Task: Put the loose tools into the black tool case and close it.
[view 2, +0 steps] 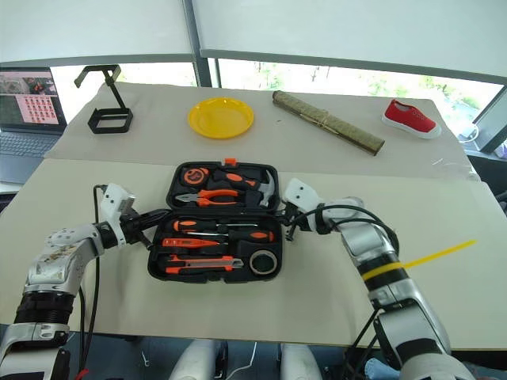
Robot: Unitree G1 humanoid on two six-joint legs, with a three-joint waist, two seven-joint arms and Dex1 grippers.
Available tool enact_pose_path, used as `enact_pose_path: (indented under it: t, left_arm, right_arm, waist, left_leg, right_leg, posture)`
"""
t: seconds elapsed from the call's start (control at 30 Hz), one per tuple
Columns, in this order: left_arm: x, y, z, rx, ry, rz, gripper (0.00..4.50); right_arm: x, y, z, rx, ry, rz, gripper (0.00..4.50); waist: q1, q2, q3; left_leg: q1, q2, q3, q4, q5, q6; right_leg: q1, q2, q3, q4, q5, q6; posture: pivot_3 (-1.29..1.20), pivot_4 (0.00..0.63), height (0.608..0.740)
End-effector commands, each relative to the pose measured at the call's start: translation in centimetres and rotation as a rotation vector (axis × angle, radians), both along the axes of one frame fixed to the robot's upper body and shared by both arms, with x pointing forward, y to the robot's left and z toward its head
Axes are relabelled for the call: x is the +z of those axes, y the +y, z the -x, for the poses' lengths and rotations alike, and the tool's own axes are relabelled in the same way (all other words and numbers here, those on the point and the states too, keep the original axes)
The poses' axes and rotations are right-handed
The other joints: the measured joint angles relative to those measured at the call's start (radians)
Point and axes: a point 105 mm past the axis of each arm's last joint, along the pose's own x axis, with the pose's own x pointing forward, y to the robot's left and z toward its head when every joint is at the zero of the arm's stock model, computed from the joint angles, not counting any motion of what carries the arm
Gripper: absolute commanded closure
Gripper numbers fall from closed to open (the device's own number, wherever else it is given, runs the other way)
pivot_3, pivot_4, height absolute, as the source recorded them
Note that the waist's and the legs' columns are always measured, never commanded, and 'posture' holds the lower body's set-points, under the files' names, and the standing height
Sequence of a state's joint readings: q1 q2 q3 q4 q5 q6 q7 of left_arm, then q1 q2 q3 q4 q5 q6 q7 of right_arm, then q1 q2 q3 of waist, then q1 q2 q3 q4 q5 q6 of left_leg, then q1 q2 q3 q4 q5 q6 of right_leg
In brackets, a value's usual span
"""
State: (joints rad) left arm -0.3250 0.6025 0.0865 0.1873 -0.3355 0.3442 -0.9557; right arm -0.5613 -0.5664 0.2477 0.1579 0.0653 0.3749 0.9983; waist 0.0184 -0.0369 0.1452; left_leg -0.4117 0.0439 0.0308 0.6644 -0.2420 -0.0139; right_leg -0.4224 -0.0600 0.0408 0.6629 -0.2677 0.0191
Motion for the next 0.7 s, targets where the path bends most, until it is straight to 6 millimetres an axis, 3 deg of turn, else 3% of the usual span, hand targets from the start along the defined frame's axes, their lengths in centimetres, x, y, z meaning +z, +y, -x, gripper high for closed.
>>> enact_pose_path:
  t: [0.03,0.23,0.43,0.53,0.6,0.7]
  left_arm:
    - [0.2,-3.7,1.4,-0.147,-0.056,-0.005,4.47]
    - [-0.6,-4.4,2.0,-0.116,-0.040,0.026,4.47]
    - [-1.1,-4.4,2.6,-0.109,-0.019,0.022,4.47]
    - [-1.0,-3.7,2.5,-0.075,0.006,0.044,4.47]
    - [-0.4,-2.4,2.3,-0.016,0.014,0.063,4.47]
    - [0.1,0.1,2.2,0.074,0.052,0.006,3.82]
  right_arm:
    - [1.0,-1.0,1.6,0.023,-0.008,-0.006,4.50]
    - [-0.2,-2.8,3.1,-0.038,0.027,0.013,4.50]
    - [-0.3,-2.7,4.1,-0.087,0.081,-0.060,4.50]
    - [-0.5,-3.0,4.3,-0.098,0.074,-0.051,4.50]
    - [-0.3,-4.3,4.0,-0.150,0.070,-0.042,4.50]
    - [0.8,-6.3,3.6,-0.201,0.065,-0.043,3.77]
  waist:
    - [0.000,0.000,0.000]
    - [-0.006,0.000,0.000]
    - [-0.006,0.000,0.000]
    - [-0.007,0.000,0.000]
    - [-0.008,0.000,0.000]
    - [-0.011,0.000,0.000]
  left_leg:
    - [0.000,0.000,0.000,0.000,0.000,0.000]
    - [0.001,0.000,0.000,0.003,0.000,0.000]
    - [0.001,0.000,-0.001,0.004,0.000,0.000]
    - [0.002,0.000,-0.001,0.004,0.000,0.001]
    - [0.002,0.000,-0.001,0.004,0.000,0.001]
    - [0.002,0.001,-0.001,0.004,0.000,0.001]
  right_leg:
    - [0.000,0.000,0.000,0.000,0.000,0.000]
    - [0.001,0.001,0.001,-0.005,0.000,0.000]
    - [0.002,0.001,0.001,-0.004,0.000,0.000]
    - [0.002,0.001,0.001,-0.004,0.000,0.000]
    - [0.002,0.001,0.001,-0.004,0.000,0.000]
    - [0.002,0.001,0.001,-0.004,0.000,0.000]
  posture:
    - [0.00,0.150,0.740]
    - [0.00,0.150,0.740]
    - [0.00,0.150,0.740]
    - [0.00,0.150,0.740]
    - [0.00,0.150,0.740]
    - [0.00,0.150,0.740]
